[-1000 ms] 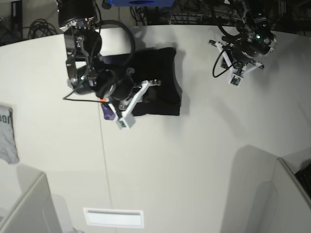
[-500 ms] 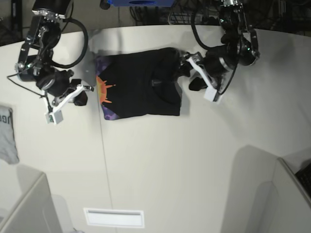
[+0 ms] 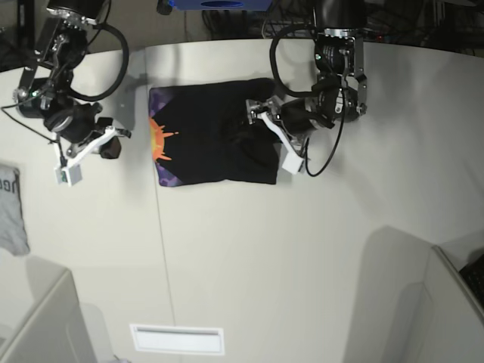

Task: Fold the T-shirt properly
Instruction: 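Grasp the shirt edge with the left gripper and rotate the folded shirt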

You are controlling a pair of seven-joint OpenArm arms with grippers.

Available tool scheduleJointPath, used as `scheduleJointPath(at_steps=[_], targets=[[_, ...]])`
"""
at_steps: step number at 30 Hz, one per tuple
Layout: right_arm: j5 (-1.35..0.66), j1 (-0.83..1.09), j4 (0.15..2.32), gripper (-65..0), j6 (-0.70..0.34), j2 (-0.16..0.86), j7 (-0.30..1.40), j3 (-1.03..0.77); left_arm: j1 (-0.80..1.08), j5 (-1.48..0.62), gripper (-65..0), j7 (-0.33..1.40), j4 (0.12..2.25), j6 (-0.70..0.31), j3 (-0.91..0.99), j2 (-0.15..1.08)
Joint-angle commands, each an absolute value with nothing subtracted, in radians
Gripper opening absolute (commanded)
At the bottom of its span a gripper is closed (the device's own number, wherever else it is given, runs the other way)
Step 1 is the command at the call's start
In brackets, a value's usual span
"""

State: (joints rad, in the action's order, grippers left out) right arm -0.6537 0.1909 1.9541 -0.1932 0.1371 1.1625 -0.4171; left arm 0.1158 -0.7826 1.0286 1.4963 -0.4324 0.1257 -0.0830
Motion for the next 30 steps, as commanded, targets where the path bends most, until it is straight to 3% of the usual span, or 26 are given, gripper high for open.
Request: scheduleJointPath(at_steps=[1, 7, 14, 23, 30], targets=[[-0.670, 0.179, 1.972, -65.0, -0.200, 0.147, 1.144, -0.440, 0.114, -0.773, -13.7, 1.041, 1.501, -0.409, 0.110, -0.087], [-0.670, 0.179, 1.971, -65.0, -0.294, 0.147, 1.144, -0.555, 0.039, -0.773, -65.0, 1.049, 1.437, -0.312, 0.016, -0.058], [-0.668, 0.197, 1.968, -65.0, -0.312, 0.147, 1.152, -0.679, -0.125, -0.773, -65.0, 1.107, 1.360, -0.275, -0.196, 0.077], [-0.668, 0.262, 1.966, -65.0, -0.311, 0.147, 1.144, -0.700, -0.512, -0.773, -65.0, 1.135, 1.354, -0.277, -0.869, 0.369], [-0.667, 0.283, 1.946, -65.0, -0.305, 0.108, 1.142, -0.704, -0.707, -0.615, -65.0, 0.966, 1.359, -0.278, -1.287, 0.378]])
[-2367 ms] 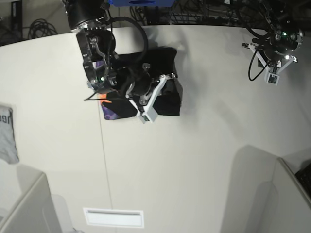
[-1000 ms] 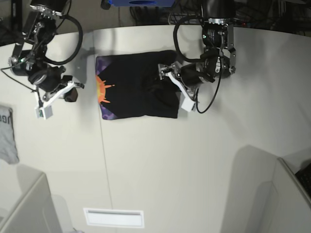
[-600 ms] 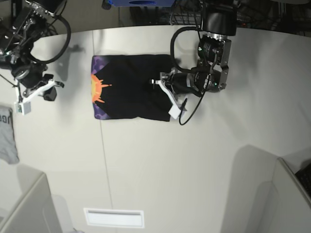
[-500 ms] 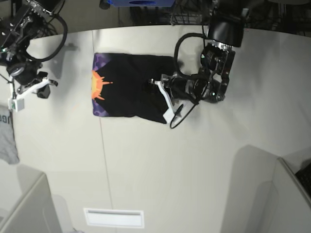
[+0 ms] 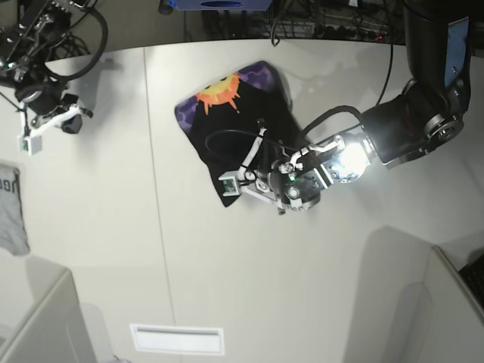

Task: Fold the T-shirt properly
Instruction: 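Grasp the shirt edge with the left gripper and rotate the folded shirt, then release the shirt and withdraw the left gripper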

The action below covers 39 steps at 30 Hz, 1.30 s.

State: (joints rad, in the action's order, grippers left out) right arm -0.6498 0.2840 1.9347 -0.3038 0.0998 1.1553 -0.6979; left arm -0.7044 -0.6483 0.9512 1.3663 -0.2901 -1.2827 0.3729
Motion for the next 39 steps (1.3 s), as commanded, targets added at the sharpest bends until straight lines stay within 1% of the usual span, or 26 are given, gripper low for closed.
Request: scheduleJointPath(at_steps=[1, 5, 10, 14, 17, 25, 27, 34, 39], targets=[[-0.667, 0.289, 1.946, -65.0, -0.305, 0.097, 1.142, -0.716, -0.710, -0.585, -65.0, 0.943, 1.359, -0.278, -1.319, 0.374], [-0.667, 0.298, 1.946, -65.0, -0.305, 0.074, 1.142, -0.773, -0.711, -0.469, -65.0, 0.874, 1.356, -0.288, -1.376, 0.325], [-0.667, 0.317, 1.946, -65.0, -0.305, 0.073, 1.142, -0.779, -0.685, -0.312, -65.0, 0.851, 1.356, -0.447, -1.369, 0.280], [-0.667, 0.320, 1.945, -65.0, -0.305, 0.071, 1.142, -0.779, -0.641, -0.148, -65.0, 0.851, 1.356, -0.519, -1.369, 0.245], [-0.667, 0.320, 1.945, -65.0, -0.303, 0.056, 1.142, -0.779, -0.621, -0.085, -65.0, 0.851, 1.356, -0.570, -1.363, 0.228], [-0.667, 0.320, 1.945, -65.0, -0.303, 0.053, 1.142, -0.777, -0.570, -0.091, -65.0, 0.883, 1.357, -0.575, -1.198, 0.229], [-0.667, 0.318, 1.945, -65.0, -0.303, 0.053, 1.142, -0.774, -0.567, -0.091, -65.0, 0.917, 1.363, -0.575, -1.185, 0.232], [-0.667, 0.314, 1.945, -65.0, -0.303, 0.053, 1.142, -0.768, -0.555, -0.084, -65.0, 0.923, 1.379, -0.575, -1.187, 0.229], [-0.667, 0.317, 1.945, -65.0, -0.303, 0.053, 1.142, -0.768, -0.582, -0.084, -65.0, 0.924, 1.380, -0.575, -1.185, 0.228]])
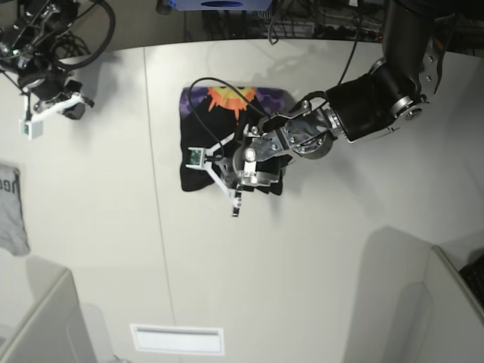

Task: Fold the T-shirt properly
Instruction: 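Release the shirt and withdraw the left gripper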

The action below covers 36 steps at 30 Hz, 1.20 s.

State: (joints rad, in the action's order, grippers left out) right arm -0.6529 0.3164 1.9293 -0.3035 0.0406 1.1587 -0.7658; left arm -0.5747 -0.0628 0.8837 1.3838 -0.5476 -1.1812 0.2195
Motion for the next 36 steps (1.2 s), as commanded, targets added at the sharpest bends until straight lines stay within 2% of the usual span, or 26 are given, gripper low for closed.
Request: scheduleJointPath(at_steps=[1, 4, 9, 12, 15, 17, 24, 28, 29, 30, 31, 34, 36], targets=[[-0.667, 0.318, 1.945, -65.0, -0.303, 0.053, 1.142, -0.768, -0.595, -0.090, -65.0, 0.924, 1.380, -0.575, -1.185, 0.228], [-0.667, 0.318, 1.945, -65.0, -0.303, 0.053, 1.142, -0.768, -0.615, -0.091, -65.0, 0.954, 1.380, -0.575, -1.184, 0.228], [-0.667, 0.317, 1.945, -65.0, -0.303, 0.053, 1.147, -0.768, -0.653, -0.094, -33.2, 0.958, 1.382, -0.576, -1.185, 0.226], [-0.667, 0.317, 1.945, -65.0, -0.303, 0.053, 1.148, -0.768, -0.670, -0.094, -18.6, 0.957, 1.391, -0.576, -1.184, 0.226], [-0.667, 0.317, 1.945, -65.0, -0.303, 0.053, 1.150, -0.768, -0.691, -0.094, -10.2, 0.958, 1.435, -0.576, -1.184, 0.226], [-0.667, 0.317, 1.945, -65.0, -0.303, 0.053, 1.150, -0.768, -0.719, -0.094, -8.1, 0.960, 1.486, -0.576, -1.176, 0.226], [-0.665, 0.325, 1.945, -65.0, -0.303, 0.053, 1.150, -0.774, -0.687, -0.108, -8.6, 0.990, 1.679, -0.576, -0.825, 0.228], [-0.665, 0.354, 1.956, -65.0, -0.303, 0.059, 1.142, -0.777, -0.593, -0.223, -9.2, 0.992, 1.836, -0.576, -0.596, 0.237], [-0.665, 0.366, 1.956, -65.0, -0.303, 0.062, 1.141, -0.777, -0.558, -0.254, -11.8, 0.992, 1.870, -0.576, -0.530, 0.246], [-0.665, 0.380, 1.965, -65.0, -0.305, 0.065, 1.130, -0.779, -0.506, -0.288, -18.1, 0.992, 1.906, -0.576, -0.456, 0.269], [-0.665, 0.407, 1.977, -65.0, -0.305, 0.074, 1.110, -0.780, -0.447, -0.318, -27.8, 0.992, 1.940, -0.576, -0.383, 0.288], [-0.667, 0.489, 2.006, -65.0, -0.308, 0.082, 1.032, -0.779, -0.289, -0.380, -65.0, 0.992, 1.998, -0.576, -0.205, 0.317], [-0.667, 0.555, 2.011, -65.0, -0.308, 0.084, 0.967, -0.779, -0.177, -0.404, -65.0, 0.990, 2.009, -0.573, -0.091, 0.335]])
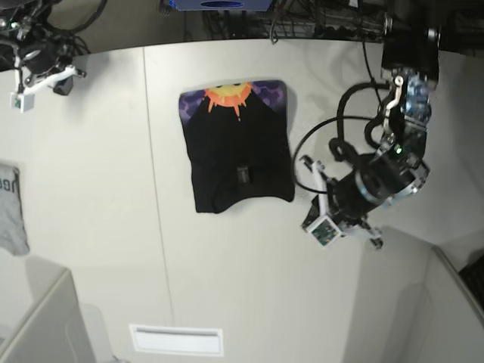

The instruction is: Fold the T-shirt properly

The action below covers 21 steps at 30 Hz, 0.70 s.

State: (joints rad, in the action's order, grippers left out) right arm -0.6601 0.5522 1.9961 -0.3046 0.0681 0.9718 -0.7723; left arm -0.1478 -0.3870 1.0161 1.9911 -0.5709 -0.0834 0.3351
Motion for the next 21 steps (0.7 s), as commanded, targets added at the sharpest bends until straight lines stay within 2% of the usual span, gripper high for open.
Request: scheduleJointPath(at_steps=[1, 5, 8, 13, 17, 21], targets=[[-0.667, 0.595, 2.011, -65.0, -0.309, 0.084, 0.931, -0.783, -0.104, -0.409, -65.0, 0.990, 2.011, -0.573, -0.027, 0.344], [-0.667, 0.760, 2.009, -65.0, -0.320, 0.114, 0.797, -0.865, 0.154, -0.437, -65.0, 0.960, 2.015, -0.575, 0.162, 0.395], [-0.670, 0.852, 2.011, -65.0, -0.387, 0.127, 0.754, -0.929, 0.346, -0.512, -65.0, 0.872, 2.017, -0.575, 0.272, 0.435], [-0.667, 0.934, 2.006, -65.0, -0.460, 0.124, 0.892, -0.987, 0.742, -0.553, -65.0, 0.717, 2.018, -0.575, 0.472, 0.435], [-0.653, 0.963, 1.992, -65.0, -0.460, 0.133, 1.041, -0.915, 1.029, -0.538, -65.0, 0.576, 2.011, -0.573, 0.555, 0.384], [-0.470, 0.958, 1.956, -65.0, -0.460, 0.136, 1.006, -0.699, 1.185, -0.282, -65.0, 0.470, 1.982, -0.573, 0.504, 0.274]])
